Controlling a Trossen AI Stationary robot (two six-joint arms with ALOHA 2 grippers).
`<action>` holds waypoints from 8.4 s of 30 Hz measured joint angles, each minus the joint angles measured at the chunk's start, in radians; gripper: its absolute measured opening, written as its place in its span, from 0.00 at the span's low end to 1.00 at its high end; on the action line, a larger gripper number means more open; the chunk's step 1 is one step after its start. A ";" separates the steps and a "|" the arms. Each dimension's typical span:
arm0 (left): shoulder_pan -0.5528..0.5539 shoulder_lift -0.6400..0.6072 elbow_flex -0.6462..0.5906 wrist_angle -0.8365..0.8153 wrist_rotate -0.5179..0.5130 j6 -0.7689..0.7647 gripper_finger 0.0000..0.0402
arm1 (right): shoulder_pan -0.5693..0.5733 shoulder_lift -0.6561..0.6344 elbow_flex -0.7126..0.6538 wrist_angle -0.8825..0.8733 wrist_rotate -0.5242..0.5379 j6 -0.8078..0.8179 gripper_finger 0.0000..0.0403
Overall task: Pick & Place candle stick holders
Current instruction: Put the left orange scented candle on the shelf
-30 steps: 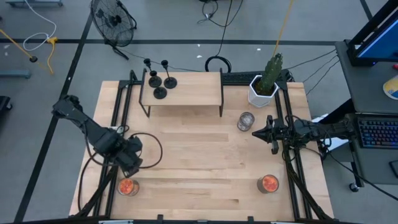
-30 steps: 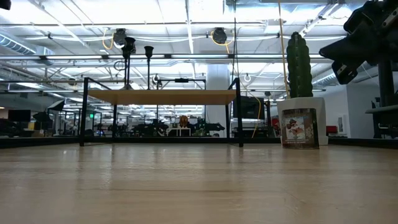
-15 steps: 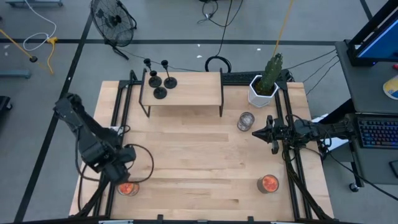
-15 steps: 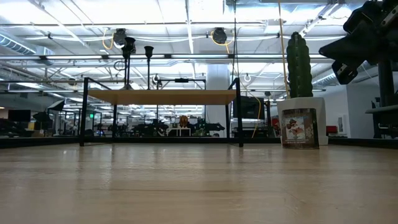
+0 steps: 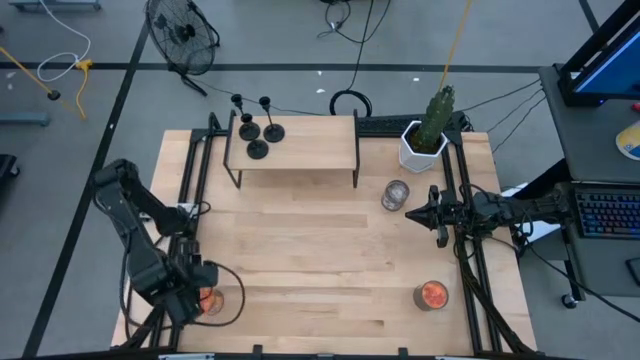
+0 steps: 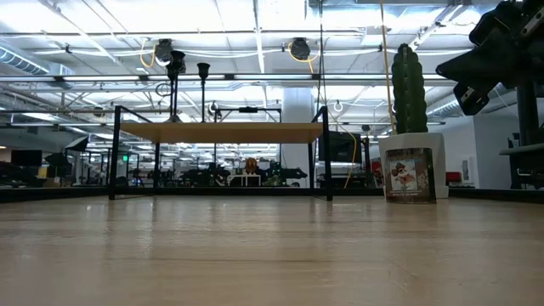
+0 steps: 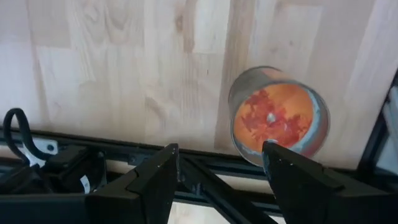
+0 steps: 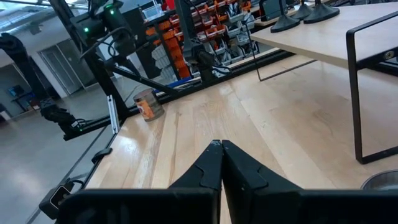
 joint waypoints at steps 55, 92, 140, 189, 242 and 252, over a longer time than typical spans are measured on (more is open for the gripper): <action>0.045 0.019 -0.280 0.378 0.000 0.065 0.05 | 0.000 0.001 0.000 0.044 0.000 0.023 0.00; 0.501 -0.208 -0.099 0.425 -0.049 0.122 0.00 | 0.000 0.001 0.000 0.064 0.000 0.045 0.00; 0.884 0.196 0.419 0.526 -0.035 0.423 0.00 | 0.002 0.857 0.381 0.516 -0.189 -0.201 0.41; 0.882 0.194 0.420 0.521 -0.135 0.452 0.00 | -0.044 1.408 0.961 0.100 -0.184 -0.370 0.75; 0.871 0.192 0.423 0.594 -0.168 0.475 0.00 | -0.052 1.479 0.959 0.276 -0.212 -0.268 0.90; 0.871 0.192 0.423 0.600 -0.158 0.477 0.00 | -0.051 1.479 0.959 0.276 -0.236 -0.249 0.87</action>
